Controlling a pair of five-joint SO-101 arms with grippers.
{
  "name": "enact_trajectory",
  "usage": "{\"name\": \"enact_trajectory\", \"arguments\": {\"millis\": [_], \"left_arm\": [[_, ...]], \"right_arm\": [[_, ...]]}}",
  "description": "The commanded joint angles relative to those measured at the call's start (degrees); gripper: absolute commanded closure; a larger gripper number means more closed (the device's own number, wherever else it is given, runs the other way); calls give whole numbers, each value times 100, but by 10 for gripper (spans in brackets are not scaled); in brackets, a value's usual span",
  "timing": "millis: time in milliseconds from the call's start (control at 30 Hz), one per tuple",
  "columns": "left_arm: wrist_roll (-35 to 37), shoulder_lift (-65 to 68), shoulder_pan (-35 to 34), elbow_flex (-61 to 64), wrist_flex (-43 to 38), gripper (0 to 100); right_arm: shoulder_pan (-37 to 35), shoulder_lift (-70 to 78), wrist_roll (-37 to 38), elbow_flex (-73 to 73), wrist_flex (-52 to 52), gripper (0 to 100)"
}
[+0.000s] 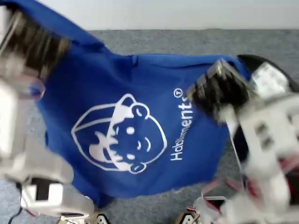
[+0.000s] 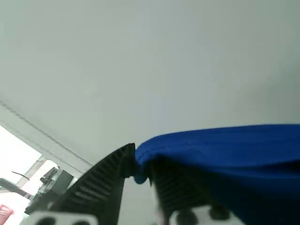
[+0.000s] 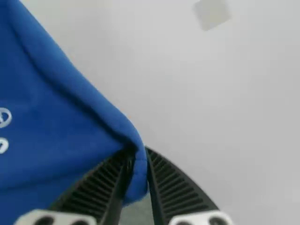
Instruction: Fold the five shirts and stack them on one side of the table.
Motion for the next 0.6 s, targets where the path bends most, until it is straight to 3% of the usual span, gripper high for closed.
{"name": "enact_trajectory", "arguments": {"millis": [0,200,567], "left_arm": [[-202,651,44,725,-53,985],[-316,2338,26,1516,-905,985],[-316,4615,290,532,-2760,985]], "right_arm": [[4,910,44,923,-462,987],[40,2202,26,1987,-1930,987],[84,4189,35,2066,-4796,987]]}}
